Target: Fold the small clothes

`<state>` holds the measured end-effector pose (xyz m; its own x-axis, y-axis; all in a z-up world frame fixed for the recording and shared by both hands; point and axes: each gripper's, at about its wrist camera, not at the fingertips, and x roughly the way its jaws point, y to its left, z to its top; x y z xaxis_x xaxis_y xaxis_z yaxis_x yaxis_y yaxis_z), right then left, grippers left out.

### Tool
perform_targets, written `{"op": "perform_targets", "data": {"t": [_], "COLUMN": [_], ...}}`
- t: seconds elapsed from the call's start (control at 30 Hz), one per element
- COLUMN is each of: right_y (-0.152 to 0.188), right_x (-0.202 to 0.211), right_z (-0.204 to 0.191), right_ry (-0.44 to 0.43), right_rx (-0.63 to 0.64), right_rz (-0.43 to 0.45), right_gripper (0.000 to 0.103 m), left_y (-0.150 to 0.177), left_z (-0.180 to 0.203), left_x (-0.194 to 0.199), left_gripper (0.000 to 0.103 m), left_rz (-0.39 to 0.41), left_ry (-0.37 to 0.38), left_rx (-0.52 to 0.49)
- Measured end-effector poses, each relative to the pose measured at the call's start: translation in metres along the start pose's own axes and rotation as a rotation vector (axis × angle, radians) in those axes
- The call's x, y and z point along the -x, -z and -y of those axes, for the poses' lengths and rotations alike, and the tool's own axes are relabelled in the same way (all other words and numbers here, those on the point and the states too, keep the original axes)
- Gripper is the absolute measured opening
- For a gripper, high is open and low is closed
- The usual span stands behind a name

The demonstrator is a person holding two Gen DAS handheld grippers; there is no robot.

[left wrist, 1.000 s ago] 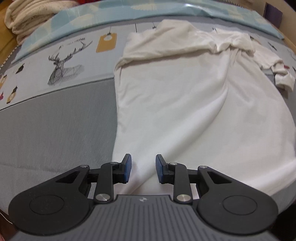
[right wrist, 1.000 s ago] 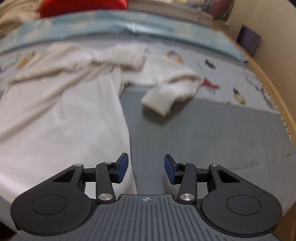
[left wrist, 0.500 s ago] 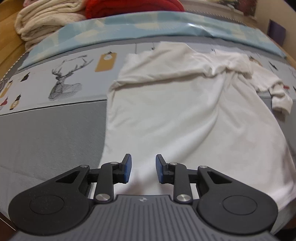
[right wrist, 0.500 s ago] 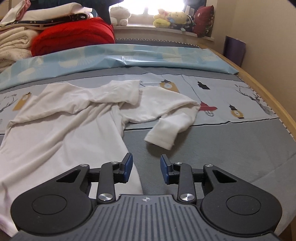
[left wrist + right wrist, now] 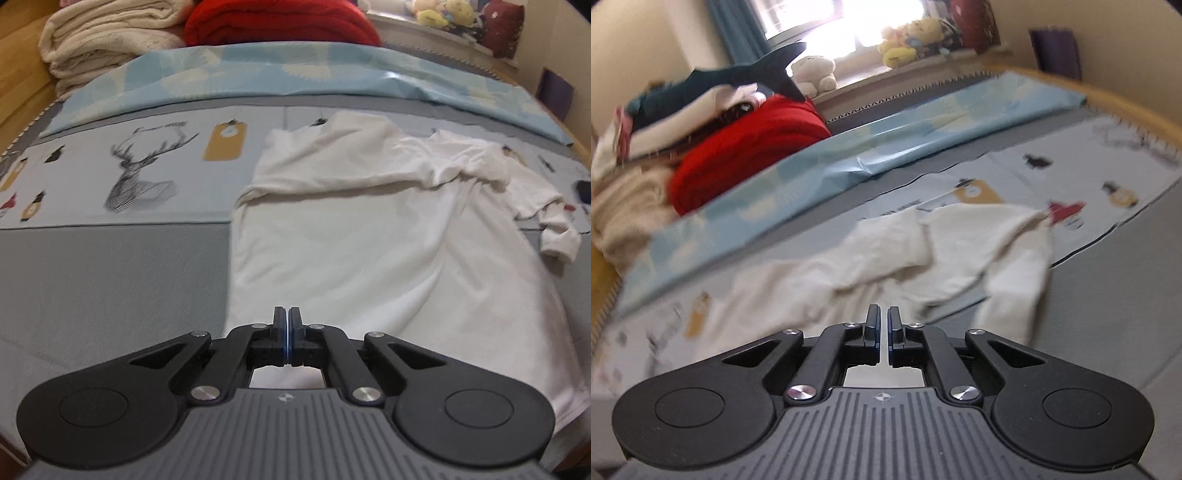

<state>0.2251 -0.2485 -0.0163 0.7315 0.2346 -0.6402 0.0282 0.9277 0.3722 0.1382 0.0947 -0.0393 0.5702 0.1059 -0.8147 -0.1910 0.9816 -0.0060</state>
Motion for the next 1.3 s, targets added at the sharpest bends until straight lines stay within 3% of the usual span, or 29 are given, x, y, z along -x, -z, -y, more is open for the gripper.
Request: {"op": "perform_targets", "data": {"t": [0.1, 0.2, 0.27, 0.37, 0.47, 0.67, 0.8, 0.83, 0.9, 0.93, 1.0, 1.1, 1.3], "right_y": [0.000, 0.016, 0.022, 0.025, 0.019, -0.007, -0.022, -0.024, -0.028, -0.029, -0.030, -0.029, -0.027], "right_x": [-0.019, -0.038, -0.055, -0.065, -0.065, -0.054, -0.053, -0.052, -0.052, -0.053, -0.056, -0.060, -0.069], "right_z": [-0.004, -0.001, 0.006, 0.016, 0.025, 0.042, 0.054, 0.058, 0.062, 0.064, 0.065, 0.066, 0.050], "right_ry": [-0.030, -0.039, 0.040, 0.097, 0.135, 0.202, 0.217, 0.219, 0.224, 0.223, 0.226, 0.237, 0.225], "right_rx": [-0.072, -0.115, -0.178, -0.260, -0.299, -0.268, -0.264, -0.271, -0.288, -0.293, -0.281, -0.293, -0.279], "right_rz": [-0.022, -0.081, -0.194, -0.261, -0.237, -0.128, -0.092, -0.090, -0.088, -0.089, -0.093, -0.107, -0.109], "right_gripper": [0.003, 0.003, 0.006, 0.006, 0.006, 0.006, 0.006, 0.006, 0.006, 0.006, 0.006, 0.006, 0.006], "left_y": [-0.021, -0.045, -0.060, -0.079, -0.095, -0.125, -0.137, -0.139, -0.137, -0.137, -0.140, -0.154, -0.173], "left_z": [0.015, 0.037, 0.058, 0.098, 0.139, 0.213, 0.259, 0.270, 0.291, 0.296, 0.294, 0.253, 0.118], "left_x": [0.002, -0.003, -0.011, -0.031, -0.057, -0.119, -0.150, -0.159, -0.178, -0.185, -0.192, -0.169, -0.097], "left_gripper": [0.000, 0.000, 0.000, 0.000, 0.001, 0.011, 0.053, 0.058, 0.055, 0.035, 0.010, 0.000, 0.000], "left_rz": [0.055, 0.119, 0.171, 0.237, 0.258, 0.223, 0.205, 0.189, 0.161, 0.150, 0.139, 0.189, 0.328], "left_ry": [0.035, 0.123, 0.198, 0.264, 0.294, 0.312, 0.334, 0.327, 0.269, 0.232, 0.181, 0.220, 0.141], "left_rx": [-0.025, -0.047, -0.080, -0.175, -0.254, -0.276, -0.360, -0.388, -0.458, -0.493, -0.498, -0.347, -0.106]}}
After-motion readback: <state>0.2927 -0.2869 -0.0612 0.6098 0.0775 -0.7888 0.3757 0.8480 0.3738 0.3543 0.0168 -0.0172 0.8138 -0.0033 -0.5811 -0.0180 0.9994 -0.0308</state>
